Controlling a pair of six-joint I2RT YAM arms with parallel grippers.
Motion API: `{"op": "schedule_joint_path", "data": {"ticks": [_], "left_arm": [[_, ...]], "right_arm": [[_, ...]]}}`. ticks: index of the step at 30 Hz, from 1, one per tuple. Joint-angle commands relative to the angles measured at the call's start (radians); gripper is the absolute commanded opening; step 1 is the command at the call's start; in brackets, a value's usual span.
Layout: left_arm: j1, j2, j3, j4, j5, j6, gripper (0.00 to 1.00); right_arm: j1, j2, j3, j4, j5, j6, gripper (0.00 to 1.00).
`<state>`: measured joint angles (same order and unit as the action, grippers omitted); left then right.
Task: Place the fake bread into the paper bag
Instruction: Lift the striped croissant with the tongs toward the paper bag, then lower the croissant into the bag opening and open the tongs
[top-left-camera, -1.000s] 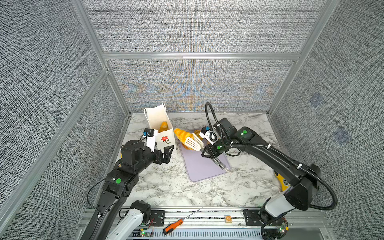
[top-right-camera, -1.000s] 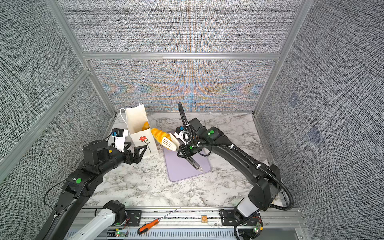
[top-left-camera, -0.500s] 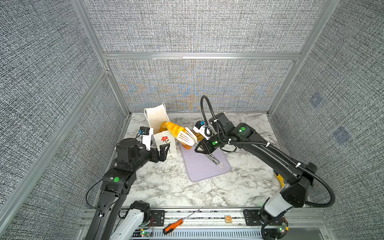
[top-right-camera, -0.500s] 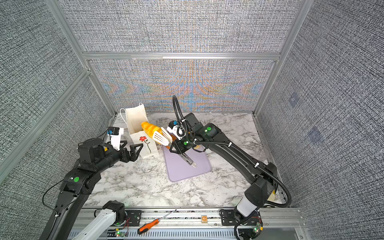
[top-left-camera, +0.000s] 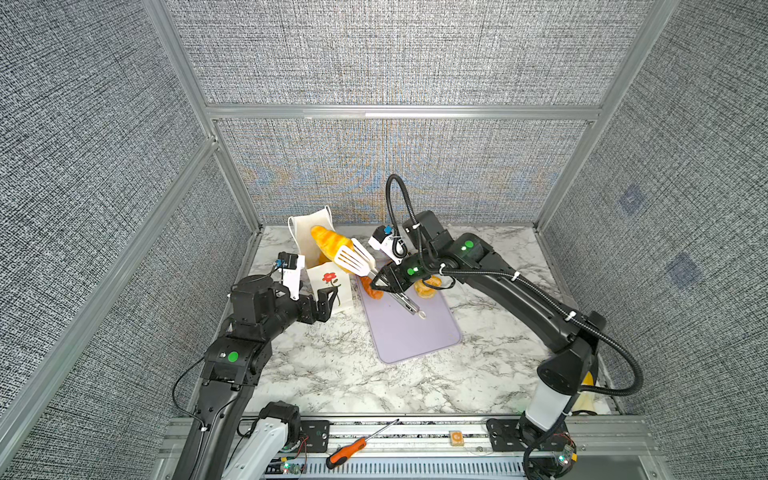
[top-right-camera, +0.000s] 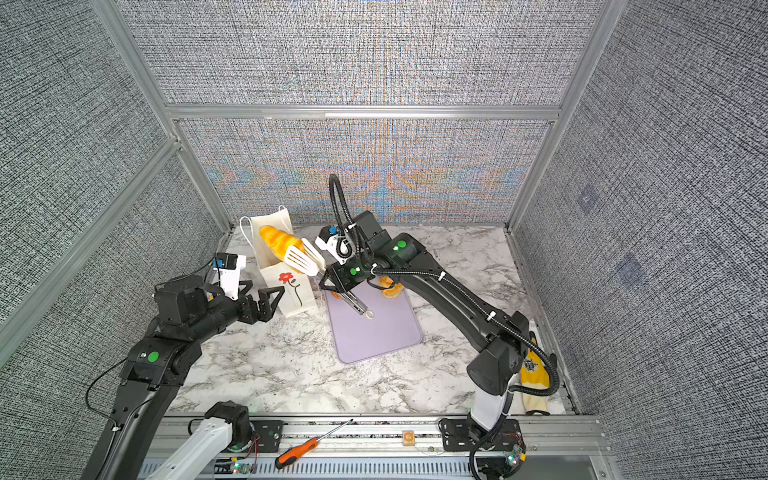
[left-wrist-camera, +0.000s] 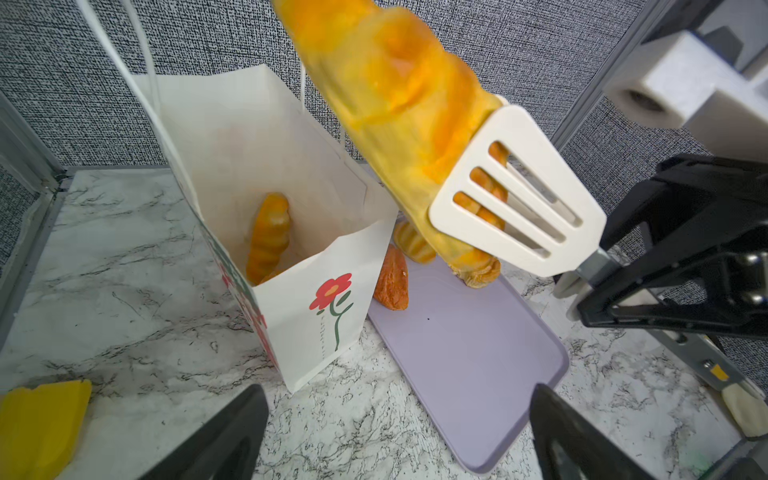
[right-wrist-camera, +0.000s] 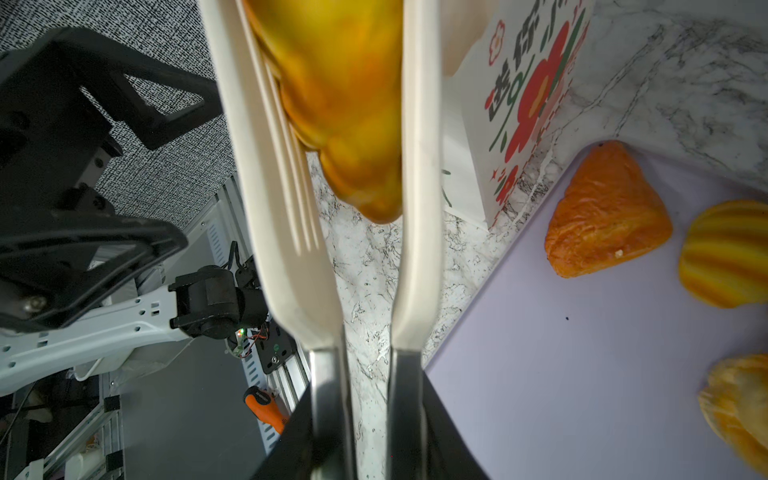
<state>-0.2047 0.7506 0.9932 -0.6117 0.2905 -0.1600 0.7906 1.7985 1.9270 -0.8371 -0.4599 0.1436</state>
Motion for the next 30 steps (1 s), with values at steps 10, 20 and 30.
{"op": "schedule_joint_path", "data": {"ticks": [10, 20, 30], "left_arm": [[0.015, 0.001, -0.001, 0.023, -0.004, 0.003, 1.00], [0.015, -0.002, -0.007, 0.023, -0.007, 0.007, 0.99], [0.016, -0.005, -0.019, 0.017, -0.016, 0.009, 0.99]], "right_arm": [[0.001, 0.103, 0.144, 0.086, -0.057, 0.035, 0.31], [0.007, 0.199, 0.241, 0.116, -0.056, 0.066, 0.31], [0.009, 0.252, 0.283, 0.125, -0.015, 0.083, 0.31]]}}
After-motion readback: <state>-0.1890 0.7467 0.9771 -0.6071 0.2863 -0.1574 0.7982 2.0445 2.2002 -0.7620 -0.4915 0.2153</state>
